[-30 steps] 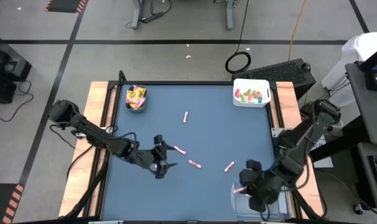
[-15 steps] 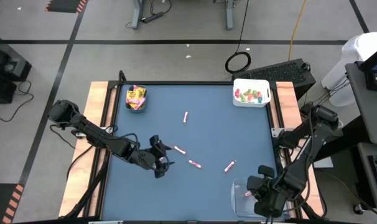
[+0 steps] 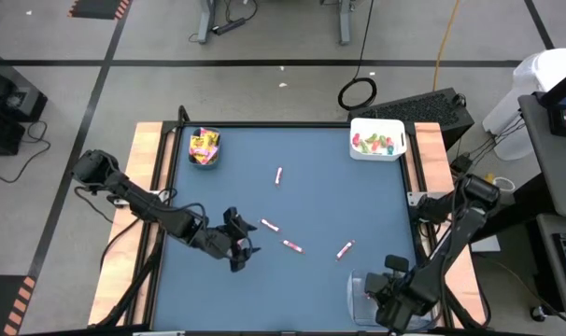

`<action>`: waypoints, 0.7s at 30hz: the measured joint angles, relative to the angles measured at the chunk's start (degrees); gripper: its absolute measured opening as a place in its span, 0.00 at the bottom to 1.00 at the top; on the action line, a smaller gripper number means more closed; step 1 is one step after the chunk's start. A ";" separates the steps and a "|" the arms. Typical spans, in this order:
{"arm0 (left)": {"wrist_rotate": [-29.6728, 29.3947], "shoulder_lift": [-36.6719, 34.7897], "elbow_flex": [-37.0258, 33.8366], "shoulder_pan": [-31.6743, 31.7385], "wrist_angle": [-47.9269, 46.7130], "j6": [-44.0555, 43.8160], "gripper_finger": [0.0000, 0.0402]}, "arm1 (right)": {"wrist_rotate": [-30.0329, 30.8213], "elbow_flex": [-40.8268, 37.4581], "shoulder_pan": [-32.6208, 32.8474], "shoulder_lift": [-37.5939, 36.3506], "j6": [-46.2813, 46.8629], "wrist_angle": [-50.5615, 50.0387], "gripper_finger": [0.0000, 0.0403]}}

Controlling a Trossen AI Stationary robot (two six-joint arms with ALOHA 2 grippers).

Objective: Sort candy
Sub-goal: Put the white candy into the transparent bin

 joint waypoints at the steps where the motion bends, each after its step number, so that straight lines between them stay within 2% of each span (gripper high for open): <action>1: 0.01 0.00 0.00 -0.23 0.00 -0.03 0.79 | -0.02 0.00 0.00 0.44 0.17 -0.24 0.19; 12: 0.03 0.00 0.00 -1.93 -0.53 -1.88 0.79 | 0.00 0.00 0.05 -1.58 0.63 -0.72 0.41; 17: 0.82 0.00 0.00 -2.88 -4.47 -5.95 0.79 | 0.57 1.54 0.07 -4.42 -0.03 -0.79 0.41; 21: 1.09 0.00 0.00 -4.19 -9.51 -8.98 0.79 | 6.52 4.42 0.11 -6.30 -2.10 -0.65 0.39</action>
